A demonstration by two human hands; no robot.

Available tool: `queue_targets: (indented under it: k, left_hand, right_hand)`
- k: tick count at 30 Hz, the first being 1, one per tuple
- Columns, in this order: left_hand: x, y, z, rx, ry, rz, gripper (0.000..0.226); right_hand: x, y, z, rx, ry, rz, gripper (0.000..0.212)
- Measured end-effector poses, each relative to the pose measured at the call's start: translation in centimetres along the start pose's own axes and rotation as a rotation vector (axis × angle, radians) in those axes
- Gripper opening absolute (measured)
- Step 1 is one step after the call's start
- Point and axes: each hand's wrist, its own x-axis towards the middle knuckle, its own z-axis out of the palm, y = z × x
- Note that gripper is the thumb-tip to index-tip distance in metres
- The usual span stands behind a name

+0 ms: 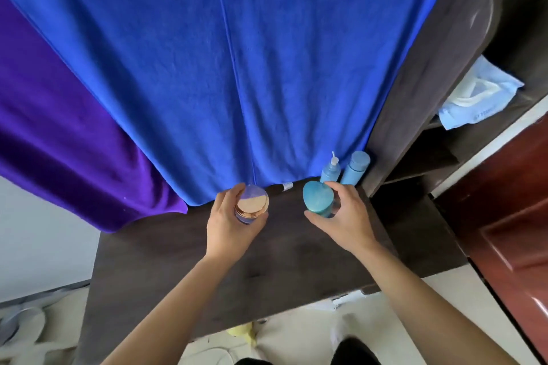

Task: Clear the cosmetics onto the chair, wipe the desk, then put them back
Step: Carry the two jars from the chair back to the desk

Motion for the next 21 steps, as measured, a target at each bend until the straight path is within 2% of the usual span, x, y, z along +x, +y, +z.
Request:
queue_targets:
  k: [5,11,16,21]
  left_hand:
    - [1.9,-3.4,5.9,-0.021,-0.036,-0.118,0.068]
    - [3.4,-6.0,12.0,0.037,-0.064,-0.224,0.066]
    - [4.7,-8.4,15.2,0.103,-0.088,-0.266,0.07]
    - [5.3,-9.2,16.7,0.07,-0.075,-0.27,0.071]
  right_hand:
    - [3.0,4.8,3.4,-0.132,-0.12,0.081,0.071]
    - [6.0,9.2,7.5,-0.153,-0.261,0.087,0.077]
    - [7.3,11.6,9.7,-0.123,-0.281,0.094,0.078]
    - [7.6,12.2,11.0,-0.087,-0.222,0.147,0.083]
